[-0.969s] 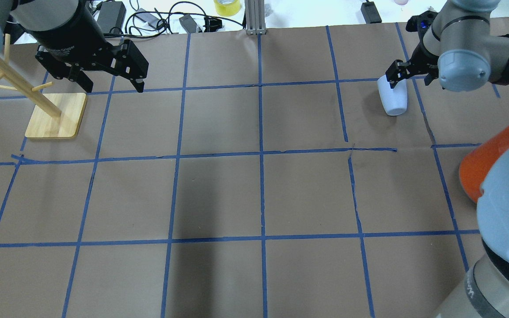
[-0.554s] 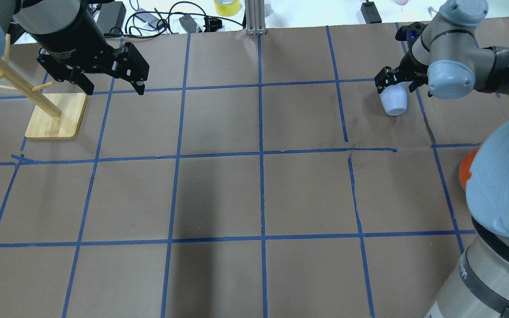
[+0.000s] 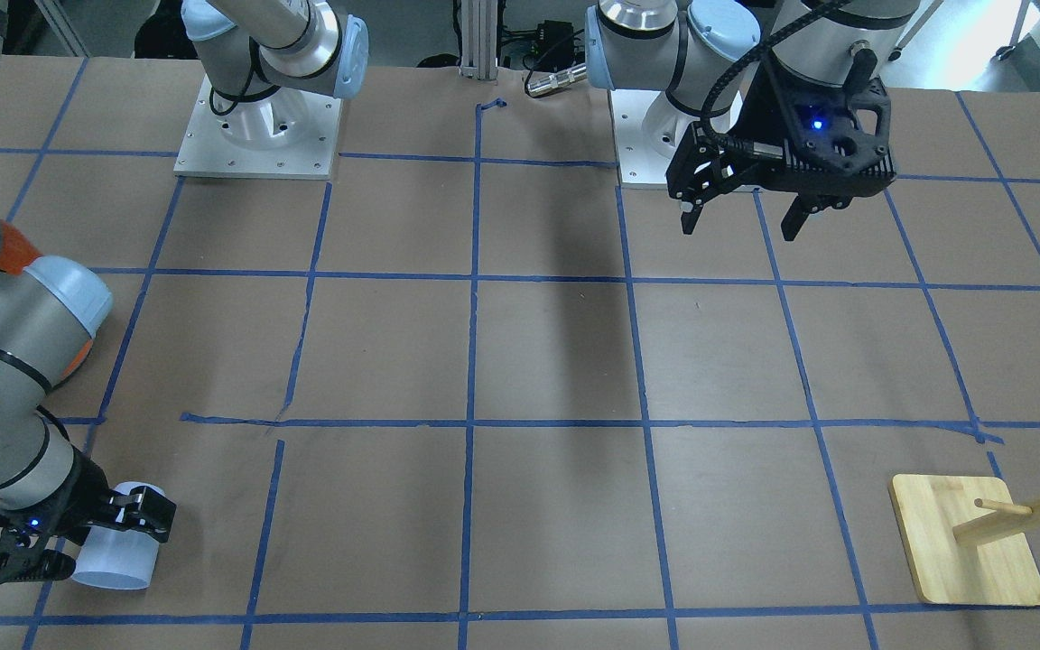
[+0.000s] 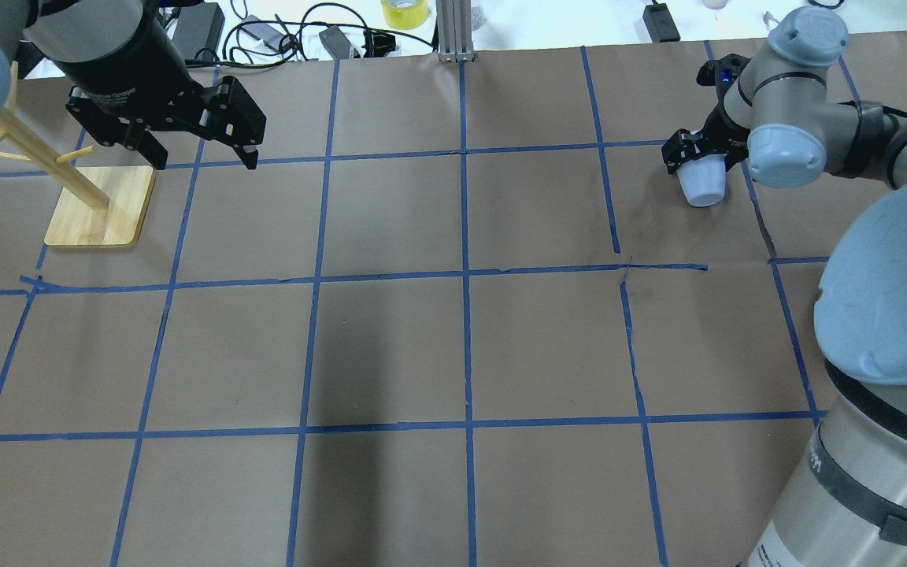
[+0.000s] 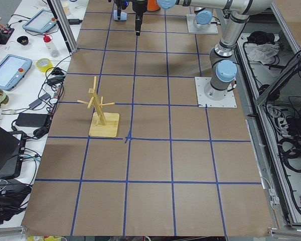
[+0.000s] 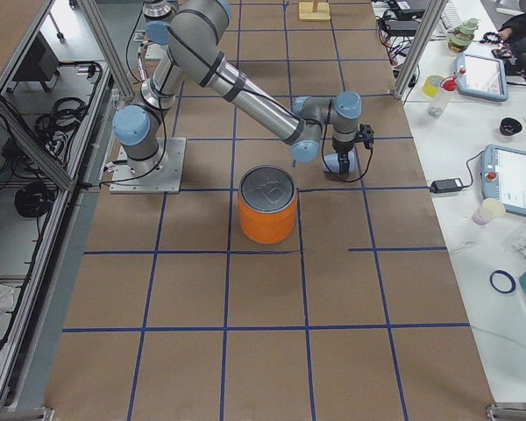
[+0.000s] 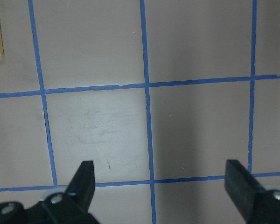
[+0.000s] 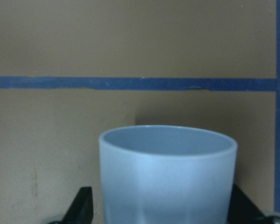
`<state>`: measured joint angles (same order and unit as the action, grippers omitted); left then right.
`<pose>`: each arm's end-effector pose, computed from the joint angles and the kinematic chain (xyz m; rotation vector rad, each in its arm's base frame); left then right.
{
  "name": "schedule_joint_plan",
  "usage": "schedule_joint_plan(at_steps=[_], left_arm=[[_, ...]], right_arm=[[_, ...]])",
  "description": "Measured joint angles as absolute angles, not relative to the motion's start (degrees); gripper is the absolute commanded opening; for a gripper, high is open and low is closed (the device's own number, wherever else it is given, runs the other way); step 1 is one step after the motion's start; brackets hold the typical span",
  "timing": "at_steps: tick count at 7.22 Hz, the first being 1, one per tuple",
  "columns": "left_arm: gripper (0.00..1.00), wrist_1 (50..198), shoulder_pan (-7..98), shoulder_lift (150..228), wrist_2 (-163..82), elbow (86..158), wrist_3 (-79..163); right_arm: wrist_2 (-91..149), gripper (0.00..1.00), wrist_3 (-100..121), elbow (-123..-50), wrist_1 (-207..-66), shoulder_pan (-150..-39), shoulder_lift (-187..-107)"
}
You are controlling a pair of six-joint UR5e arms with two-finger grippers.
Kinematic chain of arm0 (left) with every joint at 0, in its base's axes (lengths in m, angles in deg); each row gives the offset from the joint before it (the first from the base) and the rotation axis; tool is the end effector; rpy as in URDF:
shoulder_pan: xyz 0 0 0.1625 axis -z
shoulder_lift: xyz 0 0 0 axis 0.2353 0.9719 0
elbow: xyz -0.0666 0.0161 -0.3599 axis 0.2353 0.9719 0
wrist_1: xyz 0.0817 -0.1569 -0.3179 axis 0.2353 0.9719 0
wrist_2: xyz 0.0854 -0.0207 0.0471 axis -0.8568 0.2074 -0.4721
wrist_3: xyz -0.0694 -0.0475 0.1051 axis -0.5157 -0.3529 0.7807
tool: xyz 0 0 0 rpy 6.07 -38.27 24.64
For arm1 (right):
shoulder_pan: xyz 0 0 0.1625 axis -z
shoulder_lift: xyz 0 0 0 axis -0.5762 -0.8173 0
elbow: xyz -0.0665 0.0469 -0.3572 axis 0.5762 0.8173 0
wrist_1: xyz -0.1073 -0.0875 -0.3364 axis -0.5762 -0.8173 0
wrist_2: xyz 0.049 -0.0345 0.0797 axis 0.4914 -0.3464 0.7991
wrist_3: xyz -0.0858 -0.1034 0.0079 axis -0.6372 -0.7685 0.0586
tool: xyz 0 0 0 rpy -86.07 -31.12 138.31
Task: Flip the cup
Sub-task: 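Carry the white cup with the right gripper toward the table center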
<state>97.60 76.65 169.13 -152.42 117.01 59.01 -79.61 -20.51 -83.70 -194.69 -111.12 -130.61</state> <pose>-0.1351 -0.4463 0.4258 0.0698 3.1356 -0.1211 -0.0076 -0.6248 0.1364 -0.0312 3.0872 -0.2560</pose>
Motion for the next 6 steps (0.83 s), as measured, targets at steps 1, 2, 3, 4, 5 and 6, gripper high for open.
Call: schedule_joint_plan(at_steps=[1,2,3,4,5,6], left_arm=[[1.00,97.5,76.7,169.1,-152.4,117.0,59.0],[1.00,97.5,76.7,169.2,-152.4,117.0,59.0],[1.00,97.4,76.7,169.2,-152.4,117.0,59.0],[1.00,97.4,76.7,169.1,-152.4,117.0,59.0],[1.00,97.4,76.7,169.1,-152.4,117.1,59.0],[1.00,97.4,76.7,169.1,-152.4,117.1,59.0]], right_arm=[[-79.7,0.49,-20.5,-84.0,-195.5,-111.1,-130.0],[-79.8,0.37,-20.4,-84.1,-195.8,-111.1,-129.8],[-79.8,0.37,-20.5,-84.2,-195.9,-111.1,-129.8],[-79.7,0.37,-20.6,-84.2,-195.9,-111.1,-130.0],[-79.7,0.37,-20.8,-84.0,-195.7,-111.5,-131.2],[-79.5,0.37,-21.5,-83.9,-195.1,-112.9,-133.3]])
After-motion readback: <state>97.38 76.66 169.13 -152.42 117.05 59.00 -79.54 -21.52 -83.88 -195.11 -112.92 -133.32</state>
